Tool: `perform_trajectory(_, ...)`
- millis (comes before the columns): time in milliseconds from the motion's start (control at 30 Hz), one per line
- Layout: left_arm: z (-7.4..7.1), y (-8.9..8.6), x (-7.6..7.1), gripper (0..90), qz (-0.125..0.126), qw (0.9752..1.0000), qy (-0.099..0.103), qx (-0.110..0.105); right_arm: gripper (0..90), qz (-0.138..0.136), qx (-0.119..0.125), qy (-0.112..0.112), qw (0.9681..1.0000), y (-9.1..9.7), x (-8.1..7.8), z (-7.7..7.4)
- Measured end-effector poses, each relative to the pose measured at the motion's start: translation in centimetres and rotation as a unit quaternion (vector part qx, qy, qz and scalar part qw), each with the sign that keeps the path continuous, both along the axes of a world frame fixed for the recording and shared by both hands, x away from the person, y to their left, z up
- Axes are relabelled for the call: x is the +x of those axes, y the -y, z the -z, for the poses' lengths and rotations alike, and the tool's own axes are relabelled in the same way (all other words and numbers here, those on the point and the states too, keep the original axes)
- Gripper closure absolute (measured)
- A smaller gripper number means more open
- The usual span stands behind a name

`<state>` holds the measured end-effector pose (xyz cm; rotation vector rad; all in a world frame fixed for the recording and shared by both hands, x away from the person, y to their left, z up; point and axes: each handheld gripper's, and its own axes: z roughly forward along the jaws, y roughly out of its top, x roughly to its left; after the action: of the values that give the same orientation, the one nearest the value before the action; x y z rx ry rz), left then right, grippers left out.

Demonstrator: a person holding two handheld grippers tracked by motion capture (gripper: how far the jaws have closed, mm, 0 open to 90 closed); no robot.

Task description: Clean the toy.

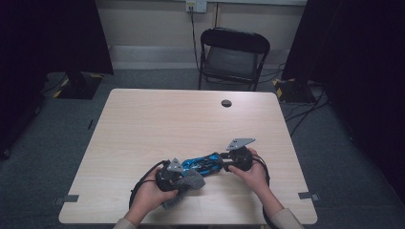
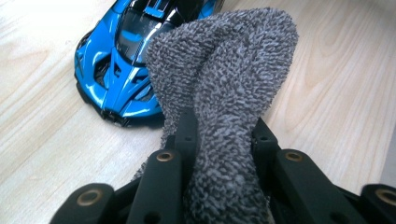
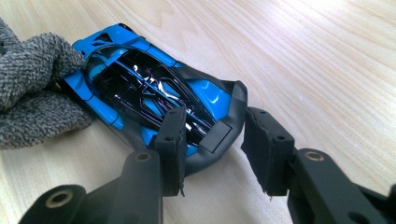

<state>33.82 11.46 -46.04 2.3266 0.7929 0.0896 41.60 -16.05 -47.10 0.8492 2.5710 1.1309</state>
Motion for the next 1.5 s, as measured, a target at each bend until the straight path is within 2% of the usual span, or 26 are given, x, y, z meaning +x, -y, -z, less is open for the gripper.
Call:
perform_trajectory(533, 0.1, -1.6, -0.3, 71.9, -0.011, 0.9999, -0.007, -0.005, 59.6, 0.001, -0.001, 0.001, 1.0, 0.0, 0.0, 0.0)
perform_trajectory(867, -0.2, -2.4, -0.4, 72.0, -0.016, 0.9998, -0.006, -0.001, 59.5, 0.0, -0.003, 0.001, 1.0, 0.0, 0.0, 0.0)
perform_trajectory(967, -0.5, -2.5, -0.5, 72.0, -0.015, 0.9999, -0.004, -0.002, 59.6, 0.001, -0.001, 0.0, 1.0, 0.0, 0.0, 0.0)
perform_trajectory(1067, -0.9, -2.5, -0.6, 72.0, -0.013, 0.9998, -0.005, -0.013, 59.5, 0.001, 0.002, -0.002, 1.0, 0.0, 0.0, 0.0)
perform_trajectory(1233, -1.7, -1.6, -0.8, 72.0, 0.001, 0.9998, 0.004, -0.019, 59.5, 0.0, 0.002, -0.004, 1.0, 0.0, 0.1, 0.0)
perform_trajectory(1500, -2.3, 1.6, -0.6, 72.0, 0.032, 0.9987, 0.011, -0.039, 59.5, 0.002, 0.004, -0.007, 1.0, 0.0, 0.1, 0.0)
